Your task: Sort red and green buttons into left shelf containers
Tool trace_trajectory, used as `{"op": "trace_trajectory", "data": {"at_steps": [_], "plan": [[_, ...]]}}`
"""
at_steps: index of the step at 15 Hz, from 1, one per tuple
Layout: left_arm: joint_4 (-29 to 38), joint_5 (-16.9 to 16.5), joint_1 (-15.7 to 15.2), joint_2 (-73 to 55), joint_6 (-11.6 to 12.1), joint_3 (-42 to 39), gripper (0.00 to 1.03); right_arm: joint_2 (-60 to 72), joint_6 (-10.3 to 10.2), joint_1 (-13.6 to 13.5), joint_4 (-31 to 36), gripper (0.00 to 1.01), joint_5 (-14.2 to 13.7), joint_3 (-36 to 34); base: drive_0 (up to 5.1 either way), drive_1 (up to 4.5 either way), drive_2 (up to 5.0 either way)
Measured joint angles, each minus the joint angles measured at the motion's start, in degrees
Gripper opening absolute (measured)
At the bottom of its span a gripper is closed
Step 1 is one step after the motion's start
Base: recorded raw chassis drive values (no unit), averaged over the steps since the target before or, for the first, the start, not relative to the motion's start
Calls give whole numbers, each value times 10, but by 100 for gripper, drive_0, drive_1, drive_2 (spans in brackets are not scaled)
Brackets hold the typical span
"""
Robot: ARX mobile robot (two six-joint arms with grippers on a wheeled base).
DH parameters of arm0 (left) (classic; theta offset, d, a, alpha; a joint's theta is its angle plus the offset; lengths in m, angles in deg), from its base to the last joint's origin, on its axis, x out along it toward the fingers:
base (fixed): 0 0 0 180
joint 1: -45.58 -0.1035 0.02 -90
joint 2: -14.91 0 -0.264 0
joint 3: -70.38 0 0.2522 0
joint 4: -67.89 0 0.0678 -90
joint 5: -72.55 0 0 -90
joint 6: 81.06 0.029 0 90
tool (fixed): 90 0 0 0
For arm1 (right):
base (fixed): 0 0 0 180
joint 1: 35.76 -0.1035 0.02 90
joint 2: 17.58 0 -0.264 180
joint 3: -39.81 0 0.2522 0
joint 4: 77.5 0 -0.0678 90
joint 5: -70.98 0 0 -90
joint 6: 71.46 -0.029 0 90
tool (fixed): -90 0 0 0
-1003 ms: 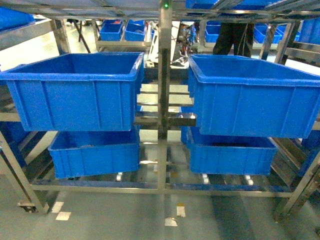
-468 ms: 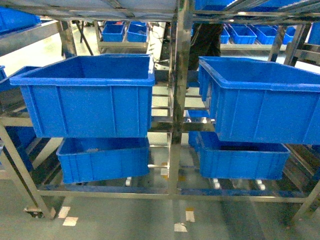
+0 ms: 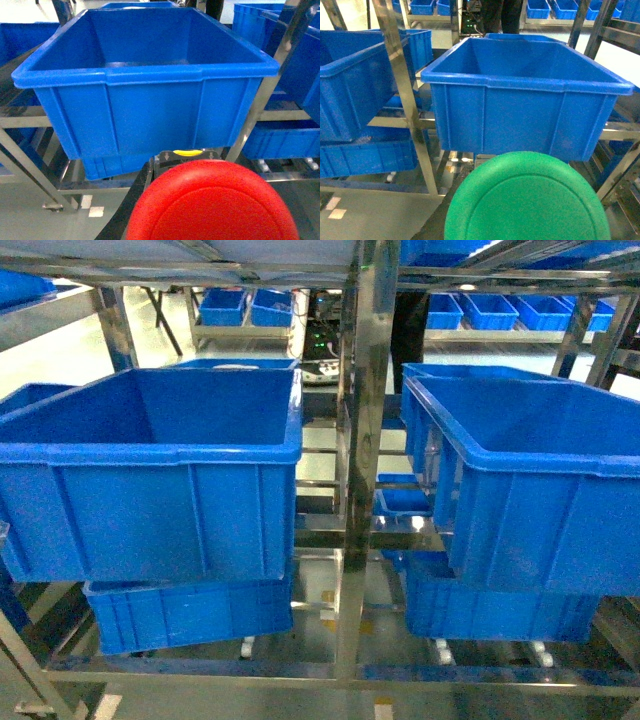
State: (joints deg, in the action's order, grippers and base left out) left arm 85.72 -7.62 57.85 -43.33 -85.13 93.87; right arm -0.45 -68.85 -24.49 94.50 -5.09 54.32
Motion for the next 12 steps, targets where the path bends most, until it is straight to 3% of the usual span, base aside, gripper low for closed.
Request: {"op": "trace_trajectory", "data": {"at_steps": [9,12], "plan": [[0,0,0,-1,0,0,26,0,0,0,0,26,0,0,-6,419,-431],[-2,1,0,-5,0,0,26,1,0,0,-2,26,0,0,0,0,0]]}}
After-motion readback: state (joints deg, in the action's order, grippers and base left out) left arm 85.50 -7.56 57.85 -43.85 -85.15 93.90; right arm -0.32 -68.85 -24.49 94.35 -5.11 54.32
